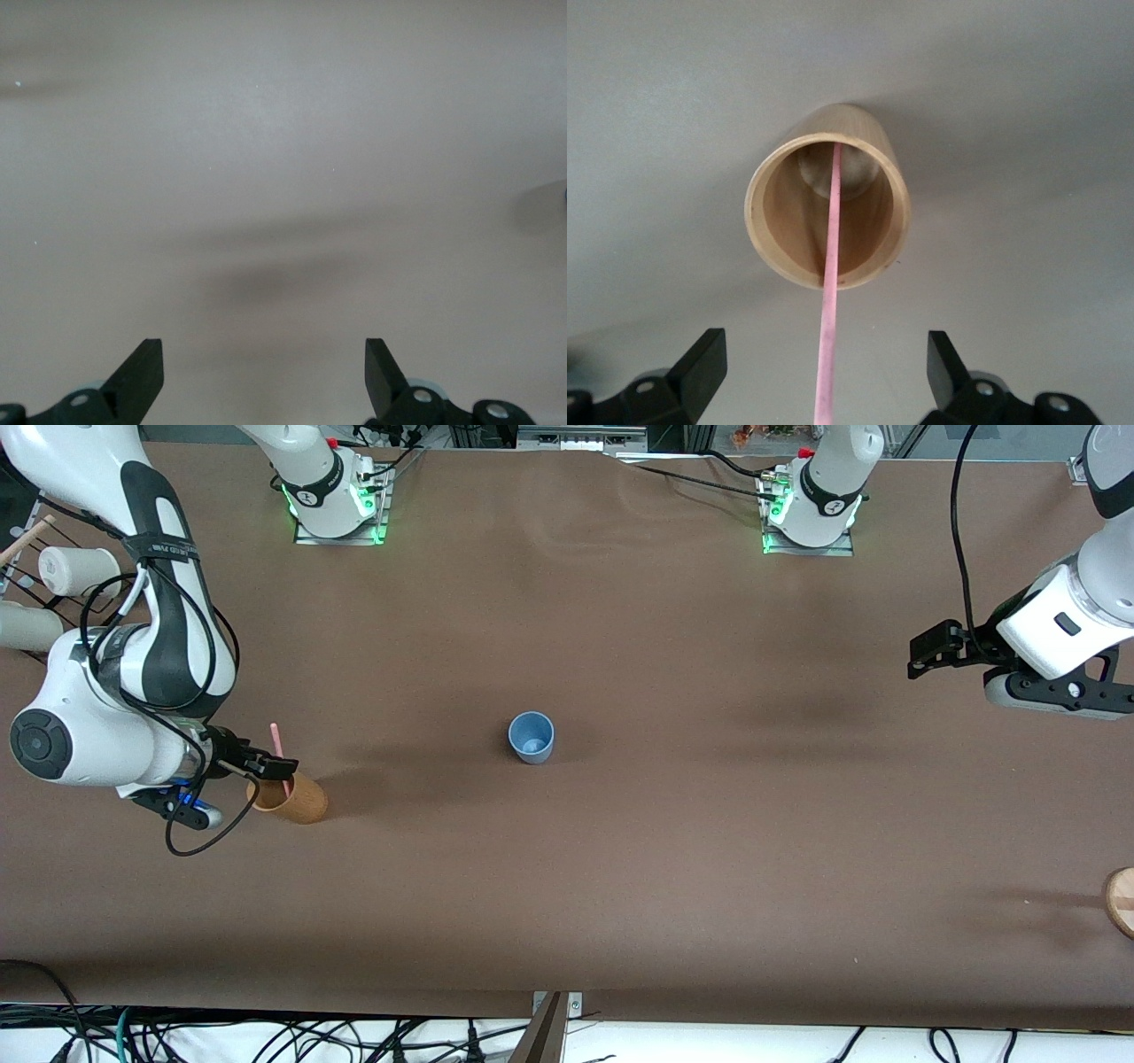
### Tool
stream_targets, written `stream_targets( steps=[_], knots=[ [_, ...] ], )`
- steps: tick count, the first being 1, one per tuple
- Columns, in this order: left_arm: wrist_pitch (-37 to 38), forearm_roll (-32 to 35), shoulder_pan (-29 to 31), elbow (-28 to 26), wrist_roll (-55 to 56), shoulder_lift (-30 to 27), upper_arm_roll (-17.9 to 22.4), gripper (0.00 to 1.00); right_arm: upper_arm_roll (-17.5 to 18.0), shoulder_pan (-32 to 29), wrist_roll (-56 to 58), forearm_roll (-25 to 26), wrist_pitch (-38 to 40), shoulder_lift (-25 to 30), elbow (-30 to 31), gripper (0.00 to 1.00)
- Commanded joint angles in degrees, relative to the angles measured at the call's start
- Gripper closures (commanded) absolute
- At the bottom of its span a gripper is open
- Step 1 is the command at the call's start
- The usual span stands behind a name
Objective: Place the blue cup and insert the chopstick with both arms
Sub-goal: 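Withdraw the left gripper while the right gripper lowers over the chopstick, then grasp the pink chopstick with the right gripper and pull it out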
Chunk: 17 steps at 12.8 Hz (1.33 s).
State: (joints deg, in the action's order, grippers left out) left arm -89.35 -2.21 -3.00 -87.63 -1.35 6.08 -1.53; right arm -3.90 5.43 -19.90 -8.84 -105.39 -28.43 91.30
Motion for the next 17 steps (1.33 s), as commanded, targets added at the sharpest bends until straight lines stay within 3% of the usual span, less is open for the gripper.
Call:
stream_targets(
  steps=[1, 8, 10, 13, 16, 17],
  knots=[
    [-1.26, -2.09, 1.5, -5.35, -0.94, -3.7, -0.75, 0.0, 0.12, -0.07, -0.4, -0.92, -0.16, -0.66, -0.95, 0.0],
    [-0.91, -2.19, 1.59, -4.13, -0.76, -2.13, -0.4, 0.0, 0.12, -0.34, 0.3, -0.57, -0.25, -0.84, -1.03, 0.01],
    [-0.91, -2.27, 1.51, -2.21, -0.68, -1.25, -0.31, 0.0, 0.12, -0.34, 0.48, -0.3, -0.25, -1.19, -1.03, 0.11],
    [-0.91, -2.27, 1.33, -0.53, -0.76, -0.02, -0.4, 0.0, 0.21, -0.69, 0.83, -0.57, -0.16, -1.45, -0.95, 0.38],
    [-1.09, -2.36, 1.24, 1.74, -0.76, 1.39, -0.4, 0.0, 0.12, -0.69, 1.09, -0.65, -0.16, -1.89, -0.95, 0.43],
    [-1.09, -2.27, 1.15, 1.93, -0.76, 1.74, -0.4, 0.0, 0.21, -0.69, 1.18, -0.57, -0.16, -1.89, -1.03, 0.53]
  ],
)
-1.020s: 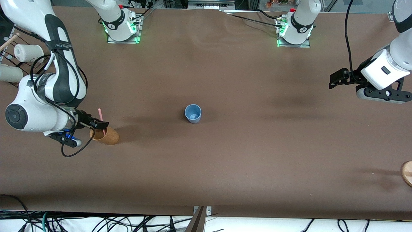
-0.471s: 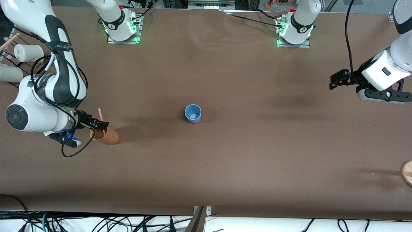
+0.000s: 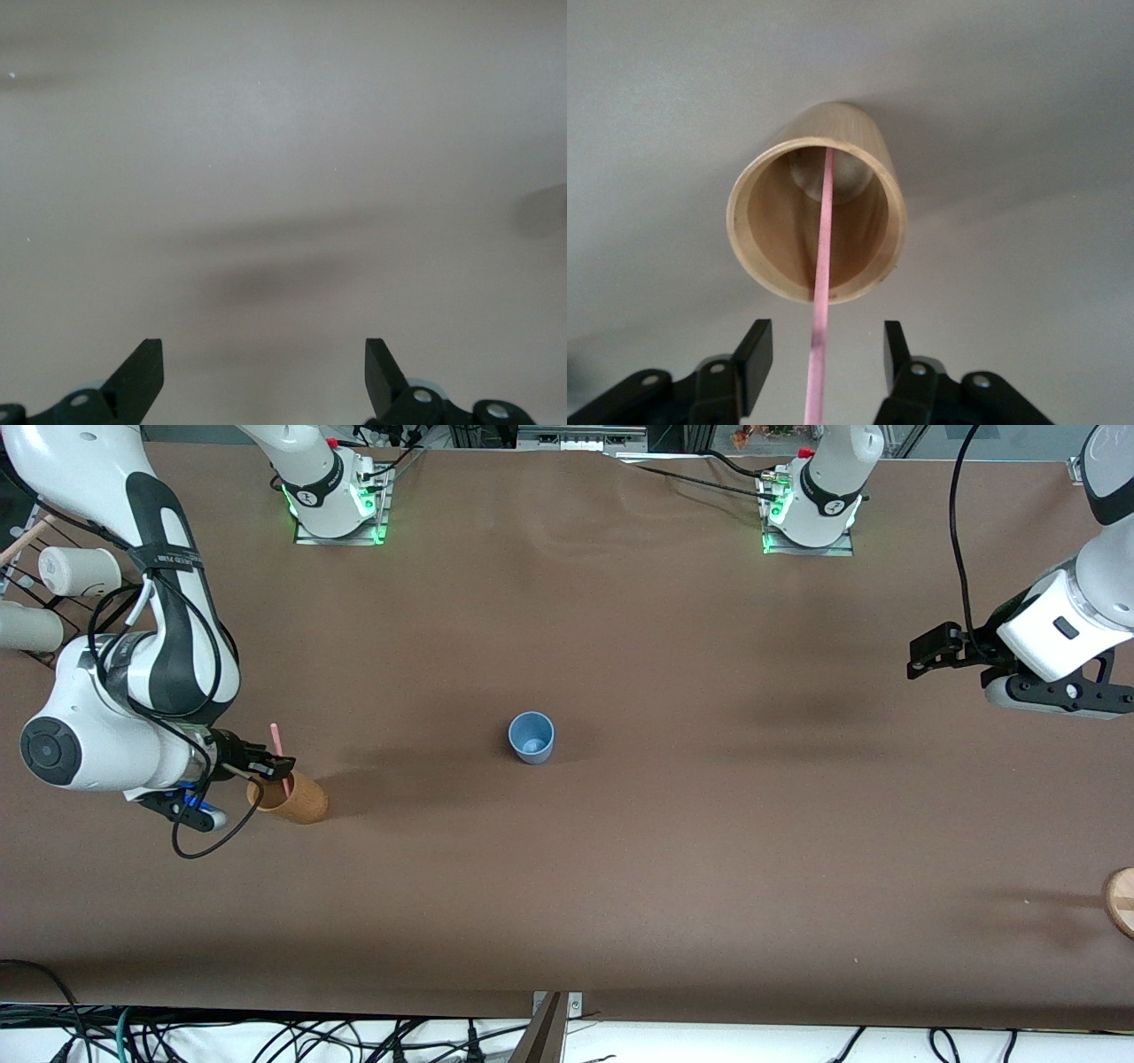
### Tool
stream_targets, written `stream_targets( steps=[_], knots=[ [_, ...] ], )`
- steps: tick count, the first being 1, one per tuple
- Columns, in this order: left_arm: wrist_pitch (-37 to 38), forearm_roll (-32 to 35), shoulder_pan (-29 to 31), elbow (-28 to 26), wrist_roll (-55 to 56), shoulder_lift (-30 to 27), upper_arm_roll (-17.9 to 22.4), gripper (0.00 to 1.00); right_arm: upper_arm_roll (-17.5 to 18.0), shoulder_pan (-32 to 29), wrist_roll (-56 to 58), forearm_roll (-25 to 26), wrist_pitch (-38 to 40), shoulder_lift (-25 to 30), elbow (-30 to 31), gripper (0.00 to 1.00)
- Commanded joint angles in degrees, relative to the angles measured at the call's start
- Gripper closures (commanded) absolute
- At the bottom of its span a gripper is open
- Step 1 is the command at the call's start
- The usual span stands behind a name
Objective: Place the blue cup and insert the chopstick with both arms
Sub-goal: 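Grasp the pink chopstick with the right gripper and pull it out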
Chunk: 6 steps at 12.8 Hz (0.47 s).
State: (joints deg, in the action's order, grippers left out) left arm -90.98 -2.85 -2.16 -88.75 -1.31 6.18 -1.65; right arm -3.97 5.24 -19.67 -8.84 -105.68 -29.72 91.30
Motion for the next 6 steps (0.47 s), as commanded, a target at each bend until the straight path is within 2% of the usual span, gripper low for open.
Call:
stream_targets(
  steps=[1, 4, 5, 6],
  knots=[
    [0.54, -1.54, 0.4, 3.14, -0.53, 1.82, -0.28, 0.0, 0.19, -0.49, 0.94, -0.65, 0.3, -0.69, -0.95, 0.68],
    [0.54, -1.37, 0.49, 3.14, -0.97, 1.82, -0.11, 0.0, 0.28, -0.4, 2.95, -0.65, 0.82, -1.22, -0.77, 0.76],
    [0.54, -1.45, 0.4, 3.14, -0.71, 1.82, -0.1, 0.0, 0.19, -0.4, 3.58, -0.74, 0.82, -1.31, -0.86, 0.83],
    [0.54, -1.28, 0.4, 3.14, -0.36, 1.82, -0.1, 0.0, 0.19, -0.4, 3.84, -0.57, 0.82, -1.31, -1.12, 0.95]
  ],
)
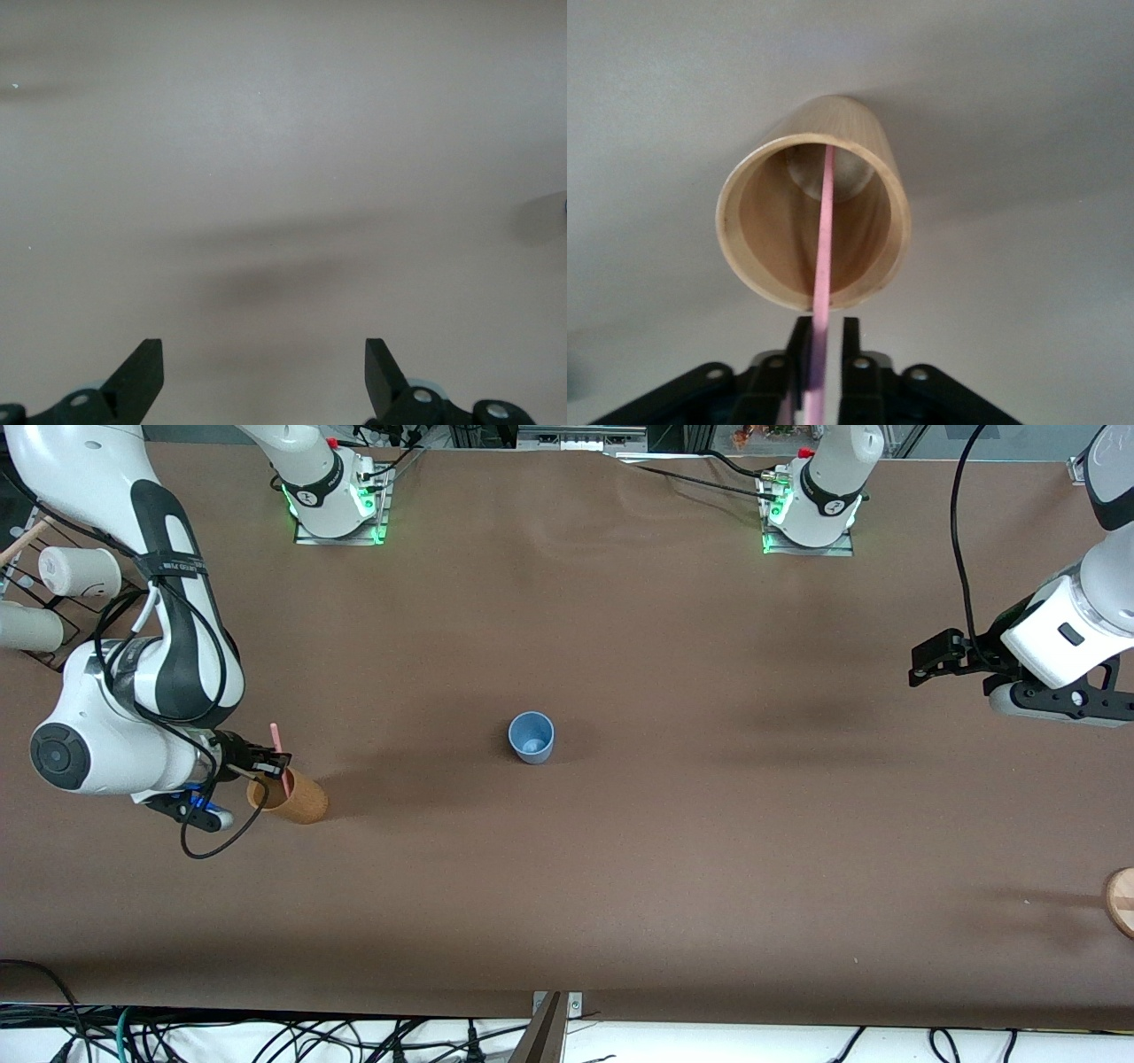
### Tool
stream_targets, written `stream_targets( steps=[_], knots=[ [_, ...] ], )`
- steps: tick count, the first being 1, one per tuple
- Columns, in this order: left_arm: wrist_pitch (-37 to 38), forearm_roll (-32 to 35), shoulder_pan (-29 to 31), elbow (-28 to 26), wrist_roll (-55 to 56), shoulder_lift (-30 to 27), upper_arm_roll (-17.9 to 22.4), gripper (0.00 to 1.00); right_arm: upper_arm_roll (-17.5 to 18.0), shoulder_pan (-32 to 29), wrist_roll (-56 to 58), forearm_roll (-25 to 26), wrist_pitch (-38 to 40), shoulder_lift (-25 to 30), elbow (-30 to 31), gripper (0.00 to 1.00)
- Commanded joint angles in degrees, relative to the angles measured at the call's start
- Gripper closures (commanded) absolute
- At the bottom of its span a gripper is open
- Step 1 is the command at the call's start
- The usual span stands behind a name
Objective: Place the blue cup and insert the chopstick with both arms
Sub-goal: 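Grasp the pink chopstick with the right gripper and pull it out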
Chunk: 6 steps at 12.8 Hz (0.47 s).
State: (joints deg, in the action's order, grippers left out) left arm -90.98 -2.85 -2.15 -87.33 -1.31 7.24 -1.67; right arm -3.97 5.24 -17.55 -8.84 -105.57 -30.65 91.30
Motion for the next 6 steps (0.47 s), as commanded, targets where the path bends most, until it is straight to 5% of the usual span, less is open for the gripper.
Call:
stream_targets(
  steps=[1, 6],
  knots=[
    [0.54, -1.36, 0.4, 1.73, -0.27, 0.76, -0.18, 0.0, 0.28, -0.41, 2.16, -0.39, 0.72, -0.2, -1.21, 1.0],
    [0.54, -1.36, 0.4, 1.73, -0.18, 0.76, -0.18, 0.0, 0.28, -0.32, 2.69, -0.83, 12.81, 0.33, -10.06, 1.0]
  ],
)
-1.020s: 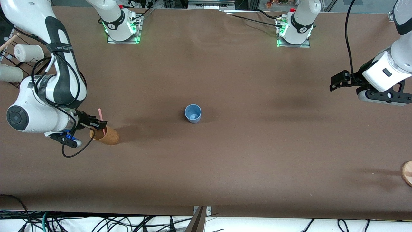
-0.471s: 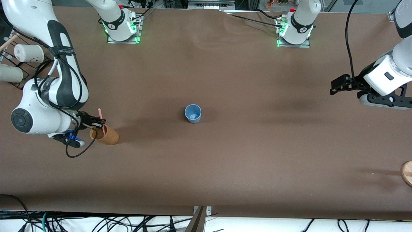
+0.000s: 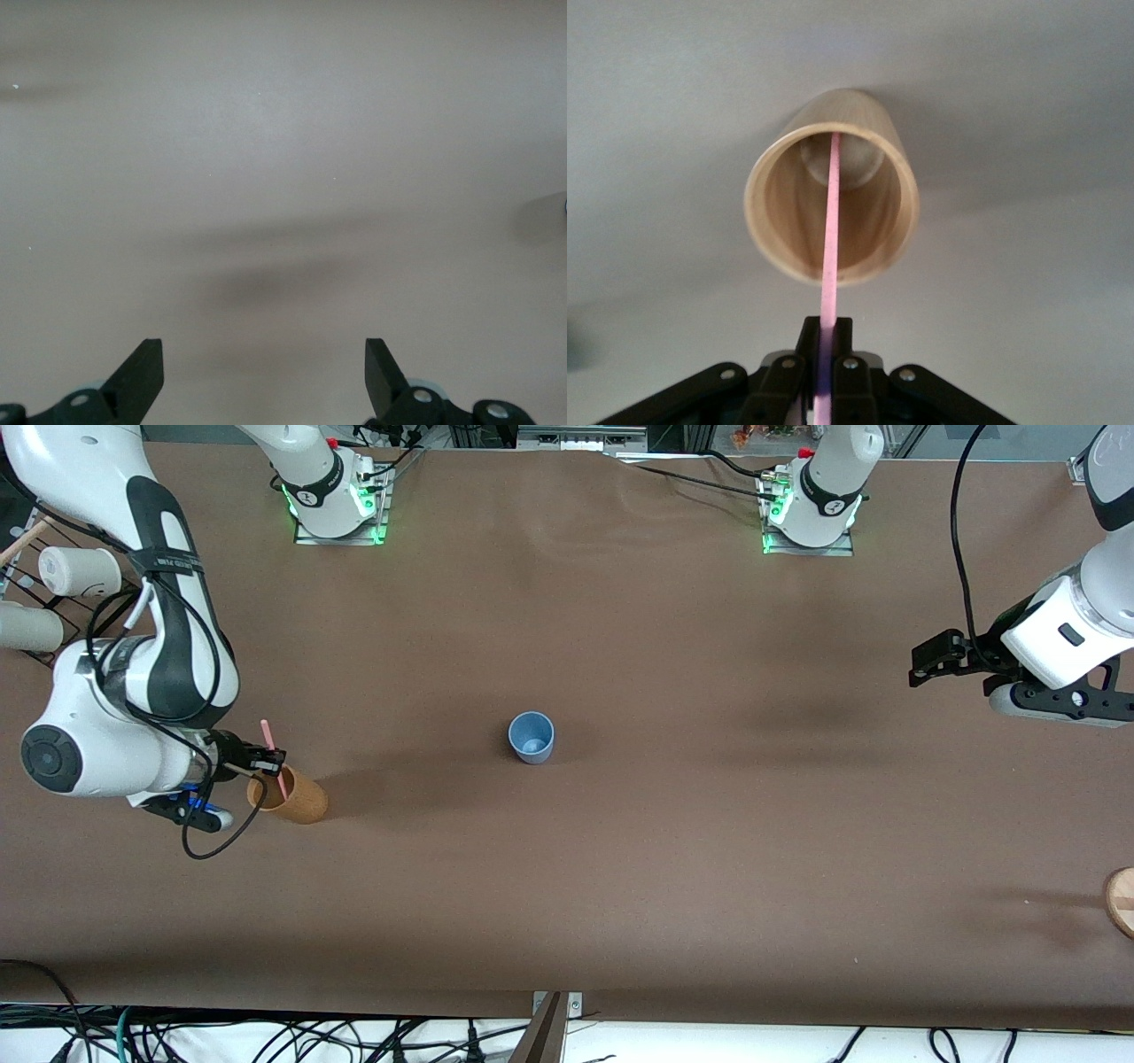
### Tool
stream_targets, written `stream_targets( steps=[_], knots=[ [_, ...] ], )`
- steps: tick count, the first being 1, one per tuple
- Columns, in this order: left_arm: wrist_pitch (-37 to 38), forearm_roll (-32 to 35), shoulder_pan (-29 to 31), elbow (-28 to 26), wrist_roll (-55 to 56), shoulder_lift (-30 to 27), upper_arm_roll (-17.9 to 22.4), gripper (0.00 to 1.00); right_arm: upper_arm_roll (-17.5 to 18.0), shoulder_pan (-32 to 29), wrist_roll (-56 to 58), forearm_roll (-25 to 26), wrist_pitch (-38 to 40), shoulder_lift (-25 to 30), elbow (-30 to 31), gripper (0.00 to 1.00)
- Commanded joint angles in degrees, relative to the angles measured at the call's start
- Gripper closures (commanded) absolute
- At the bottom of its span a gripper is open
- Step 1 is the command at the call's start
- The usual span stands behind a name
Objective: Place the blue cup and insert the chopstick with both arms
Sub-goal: 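Grasp the pink chopstick with the right gripper and pull it out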
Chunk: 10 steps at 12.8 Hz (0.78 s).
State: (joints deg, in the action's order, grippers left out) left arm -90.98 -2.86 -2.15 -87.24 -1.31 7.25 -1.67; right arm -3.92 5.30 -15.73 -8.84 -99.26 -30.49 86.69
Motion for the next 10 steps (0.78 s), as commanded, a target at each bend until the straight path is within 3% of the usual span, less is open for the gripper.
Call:
stream_targets(
  steps=[1, 5, 10],
  knots=[
    [0.54, -1.45, 0.4, 1.64, -0.19, 0.83, -0.18, 0.0, 0.23, -0.38, 0.88, -0.92, 10.19, 0.17, -7.65, 1.0],
    [0.54, -1.54, 0.48, 3.13, -0.71, 2.33, -0.01, 0.0, 0.49, 0.23, 0.53, -1.44, 23.82, 2.36, -14.6, 1.0],
    [0.54, -1.01, 0.48, 6.47, -0.8, 4.26, -0.01, 0.0, 4.44, 0.5, -0.18, -10.04, 33.07, 7.01, -18.75, 1.0]
  ],
)
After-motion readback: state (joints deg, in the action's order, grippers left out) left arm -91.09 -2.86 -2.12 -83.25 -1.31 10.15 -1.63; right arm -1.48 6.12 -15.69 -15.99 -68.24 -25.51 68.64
